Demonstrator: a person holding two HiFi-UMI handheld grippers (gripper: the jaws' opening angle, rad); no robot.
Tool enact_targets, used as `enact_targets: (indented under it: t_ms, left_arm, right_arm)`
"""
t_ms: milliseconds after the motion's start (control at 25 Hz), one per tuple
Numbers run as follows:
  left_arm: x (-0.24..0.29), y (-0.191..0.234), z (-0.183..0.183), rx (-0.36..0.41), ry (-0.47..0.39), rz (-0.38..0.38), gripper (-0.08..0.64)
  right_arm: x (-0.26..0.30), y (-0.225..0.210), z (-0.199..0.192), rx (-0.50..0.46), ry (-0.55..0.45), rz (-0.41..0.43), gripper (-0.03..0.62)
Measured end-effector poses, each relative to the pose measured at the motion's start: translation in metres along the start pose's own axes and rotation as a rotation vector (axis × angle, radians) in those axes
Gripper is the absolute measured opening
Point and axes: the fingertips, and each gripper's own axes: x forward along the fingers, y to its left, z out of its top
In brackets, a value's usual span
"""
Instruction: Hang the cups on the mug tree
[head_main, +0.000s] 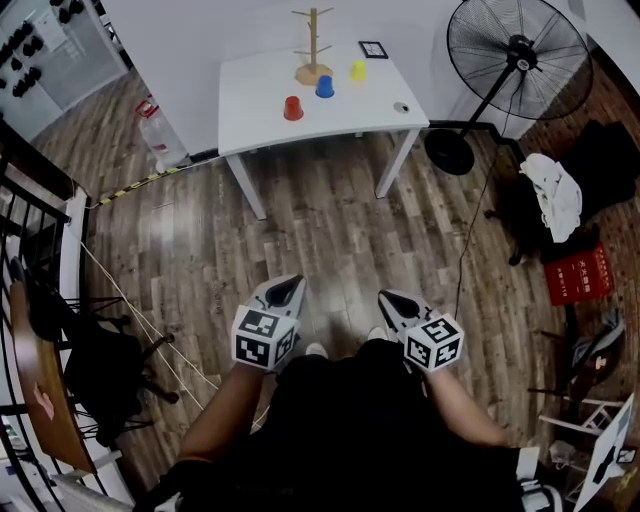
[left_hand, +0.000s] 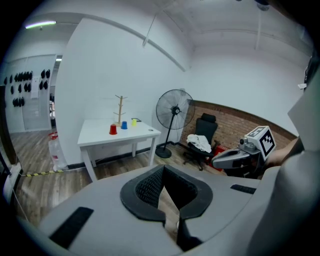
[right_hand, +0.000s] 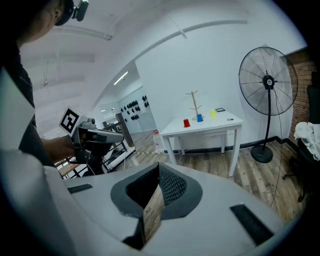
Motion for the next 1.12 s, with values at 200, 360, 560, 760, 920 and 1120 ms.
enact_targets:
  t_ms: [200,360,560,760,920,1120]
  left_arm:
    - [-0.005,0.010,-0.018,-0.026,0.030,-0.009,0.015]
    - [-0.001,0.017,-0.018,-0.039,0.028,-0.007,0.015]
    - [0.013,0.029,-0.005,-0.046,0.014,0.002,0.015]
    - [0.038,0.044,0.011,-0.050,0.030,0.015,0.015]
    - [0.068,0.064,0.042,-0.033,0.028,0.035,0.015]
    - [0.107,0.089,0.096,-0.013,-0.003,0.069,0.015]
  right_arm:
    - [0.008,0.010,-0.011,0.014,0.032,-0.012,0.006]
    - [0.018,0.007,-0.002,0.007,0.027,-0.003,0.006]
    - [0.040,-0.007,0.014,-0.007,0.020,0.017,0.006]
    - [0.071,-0.033,0.038,-0.005,0.012,0.045,0.006]
    - [0.101,-0.060,0.070,-0.012,-0.008,0.076,0.006]
    - [0.133,-0.099,0.120,-0.040,-0.026,0.112,0.006]
